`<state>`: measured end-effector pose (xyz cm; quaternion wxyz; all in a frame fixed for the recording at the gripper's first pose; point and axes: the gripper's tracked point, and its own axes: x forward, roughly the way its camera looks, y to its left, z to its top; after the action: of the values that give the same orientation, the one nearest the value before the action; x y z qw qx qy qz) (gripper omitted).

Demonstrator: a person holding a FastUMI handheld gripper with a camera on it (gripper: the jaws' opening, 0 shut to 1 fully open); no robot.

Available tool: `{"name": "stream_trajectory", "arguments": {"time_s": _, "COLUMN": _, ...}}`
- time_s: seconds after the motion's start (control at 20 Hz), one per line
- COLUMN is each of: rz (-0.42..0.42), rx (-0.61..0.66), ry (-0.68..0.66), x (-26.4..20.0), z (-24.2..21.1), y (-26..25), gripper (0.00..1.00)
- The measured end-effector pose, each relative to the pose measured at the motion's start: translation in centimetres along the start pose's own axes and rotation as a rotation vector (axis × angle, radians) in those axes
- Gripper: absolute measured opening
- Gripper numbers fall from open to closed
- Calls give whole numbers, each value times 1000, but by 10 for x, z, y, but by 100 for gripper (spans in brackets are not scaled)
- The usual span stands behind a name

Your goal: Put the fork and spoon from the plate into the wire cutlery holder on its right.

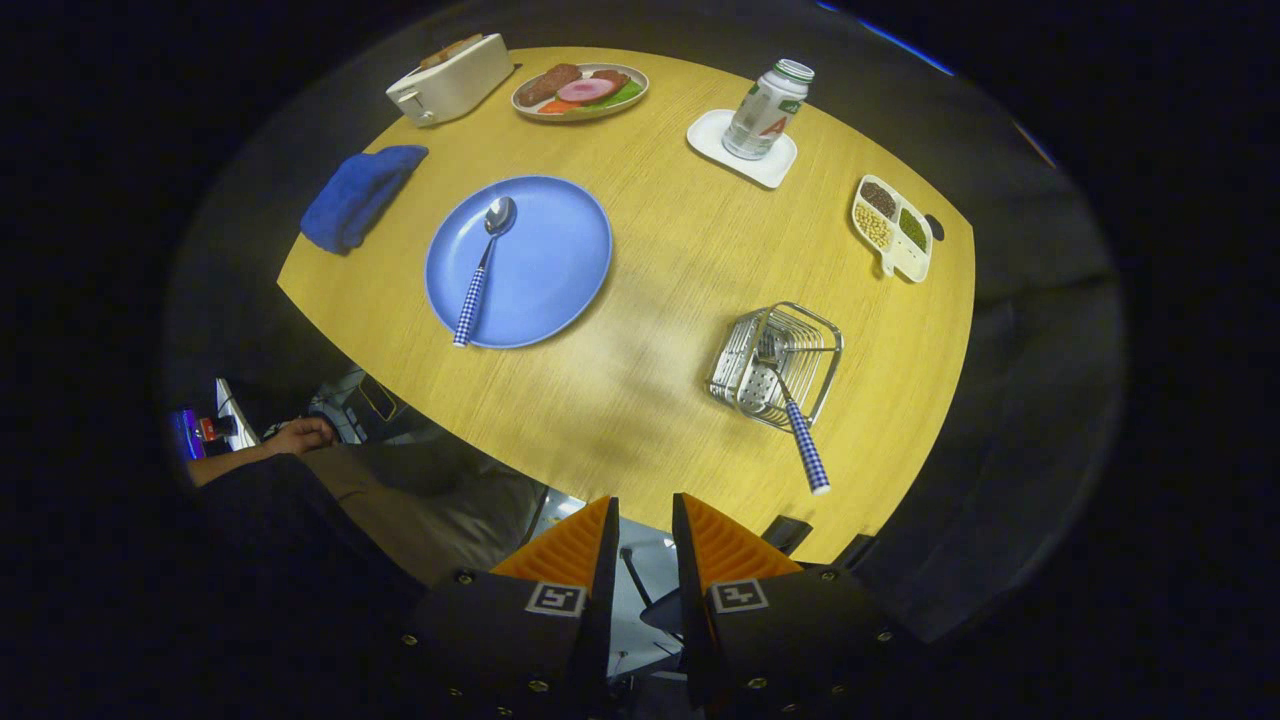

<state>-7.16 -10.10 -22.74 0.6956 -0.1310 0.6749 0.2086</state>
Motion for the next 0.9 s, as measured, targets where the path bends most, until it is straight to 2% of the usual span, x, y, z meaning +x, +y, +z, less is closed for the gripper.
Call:
{"name": "stream_trajectory", "arguments": {"time_s": 0.35, "rz": 59, "rx": 43, "ry": -127, "x": 16, "z": 43, "y": 64, "gripper": 31}}
{"name": "stream_trajectory", "arguments": {"time_s": 0.65, "rz": 89, "rx": -3, "ry": -117, "x": 35, "z": 58, "y": 108, "gripper": 31}}
{"name": "stream_trajectory", "arguments": {"time_s": 0.9, "rz": 109, "rx": 5, "ry": -114, "x": 46, "z": 72, "y": 127, "gripper": 31}}
